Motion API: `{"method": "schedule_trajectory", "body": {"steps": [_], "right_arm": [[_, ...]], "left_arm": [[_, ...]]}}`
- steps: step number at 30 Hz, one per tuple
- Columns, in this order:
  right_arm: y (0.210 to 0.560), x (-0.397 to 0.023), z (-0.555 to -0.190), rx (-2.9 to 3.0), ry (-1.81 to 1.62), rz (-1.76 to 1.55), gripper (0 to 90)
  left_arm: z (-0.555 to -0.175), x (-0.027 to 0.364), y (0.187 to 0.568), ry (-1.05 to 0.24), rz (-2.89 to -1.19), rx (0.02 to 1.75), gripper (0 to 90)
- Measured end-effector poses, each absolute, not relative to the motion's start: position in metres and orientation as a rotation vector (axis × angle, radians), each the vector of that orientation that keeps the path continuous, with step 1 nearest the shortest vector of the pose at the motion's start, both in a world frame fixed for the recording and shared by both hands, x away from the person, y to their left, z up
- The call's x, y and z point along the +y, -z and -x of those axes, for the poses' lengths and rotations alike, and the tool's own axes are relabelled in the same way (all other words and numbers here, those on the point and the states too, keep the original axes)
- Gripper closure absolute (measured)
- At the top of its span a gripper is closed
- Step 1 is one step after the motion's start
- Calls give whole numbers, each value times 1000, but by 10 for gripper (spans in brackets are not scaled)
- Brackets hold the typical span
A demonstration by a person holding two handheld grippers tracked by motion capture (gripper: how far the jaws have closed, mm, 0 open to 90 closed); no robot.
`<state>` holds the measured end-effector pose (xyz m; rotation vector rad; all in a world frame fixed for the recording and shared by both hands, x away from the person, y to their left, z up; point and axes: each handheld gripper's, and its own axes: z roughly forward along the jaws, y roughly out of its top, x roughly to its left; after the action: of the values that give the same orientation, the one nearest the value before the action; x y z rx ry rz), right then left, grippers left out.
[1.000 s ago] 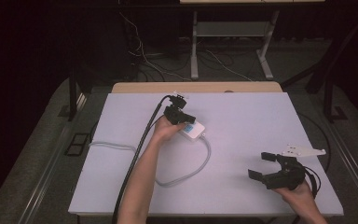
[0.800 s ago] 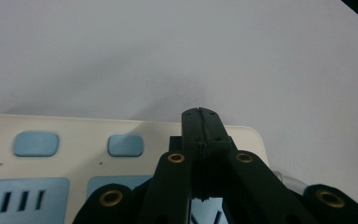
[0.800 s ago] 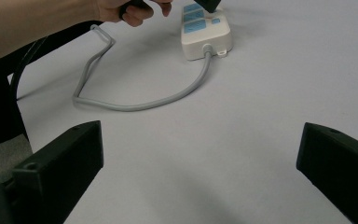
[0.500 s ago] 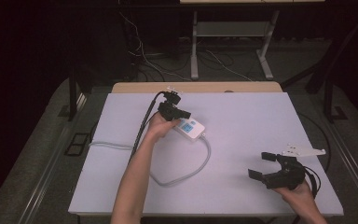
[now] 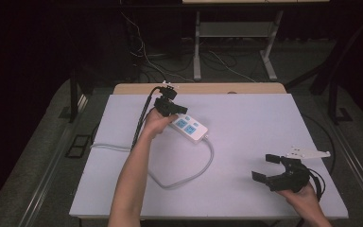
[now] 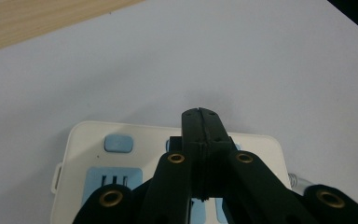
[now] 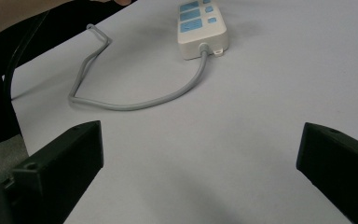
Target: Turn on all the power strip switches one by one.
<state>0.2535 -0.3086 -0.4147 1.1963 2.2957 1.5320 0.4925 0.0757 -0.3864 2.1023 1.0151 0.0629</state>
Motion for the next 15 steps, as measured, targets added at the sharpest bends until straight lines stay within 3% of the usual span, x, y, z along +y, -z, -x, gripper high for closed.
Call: {"method": "schedule_trajectory", "body": {"steps": [15], "right_arm": [[415, -309, -253, 2286, -1531, -1200, 4]], "left_arm": [[-503, 70, 399, -90, -2138, 1039, 899]]}}
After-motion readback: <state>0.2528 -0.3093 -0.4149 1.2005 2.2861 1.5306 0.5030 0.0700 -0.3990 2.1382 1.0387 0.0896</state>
